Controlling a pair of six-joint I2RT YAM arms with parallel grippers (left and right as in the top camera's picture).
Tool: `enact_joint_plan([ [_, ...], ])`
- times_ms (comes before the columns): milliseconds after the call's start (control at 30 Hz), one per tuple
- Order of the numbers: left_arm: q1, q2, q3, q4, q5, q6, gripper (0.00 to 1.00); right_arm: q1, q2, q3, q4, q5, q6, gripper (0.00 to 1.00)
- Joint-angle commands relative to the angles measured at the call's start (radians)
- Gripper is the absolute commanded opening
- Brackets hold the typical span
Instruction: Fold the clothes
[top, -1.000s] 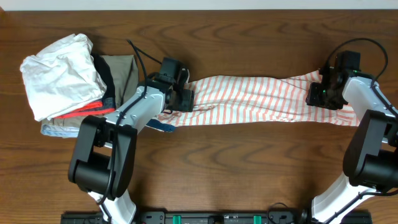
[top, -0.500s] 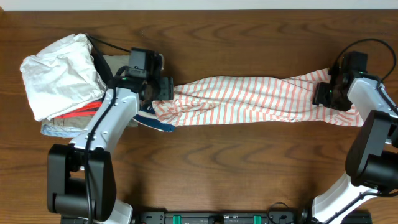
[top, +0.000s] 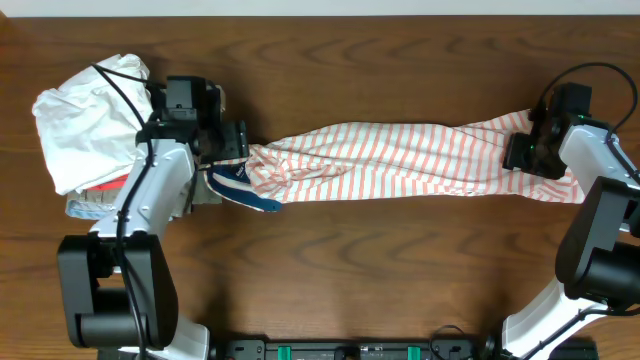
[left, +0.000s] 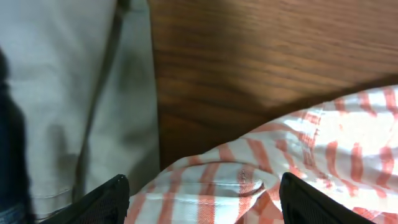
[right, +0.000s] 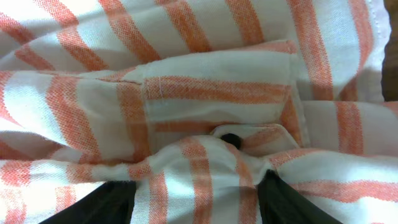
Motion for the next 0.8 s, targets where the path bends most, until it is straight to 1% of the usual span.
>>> enact_joint_plan([
  [0,0.0,0.053,0.003,-0.016,0.066,0.029,0.78,-0.008,-0.006,-0.006,-0.005,0.016,0.015,0.62],
  [200,-0.001,0.111,0.003,-0.074,0.168,0.039,0.78,-0.008,-0.006,-0.006,-0.005,0.016,0.015,0.62],
  [400,-0.001,0.111,0.003,-0.119,0.179,0.056,0.78,-0.008,-0.006,-0.006,-0.004,0.016,0.015,0.63],
  [467,-0.001,0.111,0.003,-0.117,0.179,0.056,0.76,-0.008,-0.006,-0.006,-0.005,0.016,0.014,0.63],
  [533,0.0,0.111,0.003,-0.112,0.179,0.056,0.61,-0.008,-0.006,-0.006,-0.005,0.017,0.015,0.63],
  [567,0.0,0.111,0.003,-0.108,0.178,0.056,0.49,-0.008,-0.006,-0.006,-0.005,0.017,0.014,0.63],
  [600,0.0,0.111,0.003,-0.105,0.178,0.06,0.39,-0.008,-0.006,-0.006,-0.005,0.017,0.015,0.63],
  [667,-0.001,0.111,0.003,-0.098,0.178,0.078,0.24,-0.008,-0.006,-0.006,-0.005,0.016,0.015,0.63],
  [700,0.0,0.111,0.003,-0.095,0.178,0.079,0.14,-0.008,-0.006,-0.006,-0.005,0.016,0.015,0.63],
  [767,-0.001,0.107,0.005,-0.095,0.179,0.078,0.07,-0.008,-0.006,-0.006,-0.005,0.017,0.015,0.63],
])
